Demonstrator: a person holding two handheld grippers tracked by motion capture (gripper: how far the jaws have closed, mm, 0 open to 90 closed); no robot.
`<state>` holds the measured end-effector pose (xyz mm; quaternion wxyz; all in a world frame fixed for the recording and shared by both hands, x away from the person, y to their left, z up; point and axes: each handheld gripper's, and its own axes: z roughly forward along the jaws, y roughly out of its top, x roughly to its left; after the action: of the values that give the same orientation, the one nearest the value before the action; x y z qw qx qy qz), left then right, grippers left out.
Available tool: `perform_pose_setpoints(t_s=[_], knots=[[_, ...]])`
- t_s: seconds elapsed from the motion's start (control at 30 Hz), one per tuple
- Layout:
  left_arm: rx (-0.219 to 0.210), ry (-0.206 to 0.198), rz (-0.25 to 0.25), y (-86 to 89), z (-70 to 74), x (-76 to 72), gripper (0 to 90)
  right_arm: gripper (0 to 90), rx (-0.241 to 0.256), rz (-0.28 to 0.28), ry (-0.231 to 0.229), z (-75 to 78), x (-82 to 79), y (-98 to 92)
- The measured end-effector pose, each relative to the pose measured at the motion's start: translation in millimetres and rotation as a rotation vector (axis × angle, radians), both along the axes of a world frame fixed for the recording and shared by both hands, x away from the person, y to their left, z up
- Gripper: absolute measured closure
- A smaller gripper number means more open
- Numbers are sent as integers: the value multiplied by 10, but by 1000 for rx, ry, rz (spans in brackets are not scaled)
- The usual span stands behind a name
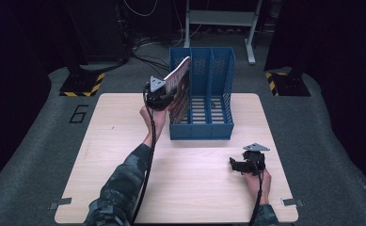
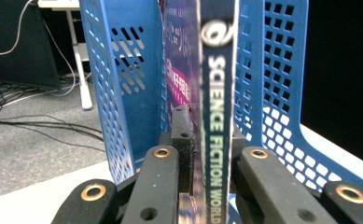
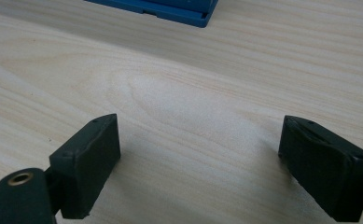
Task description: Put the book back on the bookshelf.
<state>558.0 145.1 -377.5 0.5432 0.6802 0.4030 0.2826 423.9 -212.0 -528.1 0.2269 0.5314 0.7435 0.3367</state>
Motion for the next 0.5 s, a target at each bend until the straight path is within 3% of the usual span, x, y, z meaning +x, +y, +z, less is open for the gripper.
perform_pose_setpoints(t_s=[0.3,0.33,0.5], knots=[[53,41,-63,57,-2,-55,769,123,-4,3,-6,-2,4,-5],[68,61,-77,68,6,-71,759,123,0,-3,-2,-1,0,1],[68,62,-98,93,27,-88,719,124,-8,7,-9,-2,8,-9]])
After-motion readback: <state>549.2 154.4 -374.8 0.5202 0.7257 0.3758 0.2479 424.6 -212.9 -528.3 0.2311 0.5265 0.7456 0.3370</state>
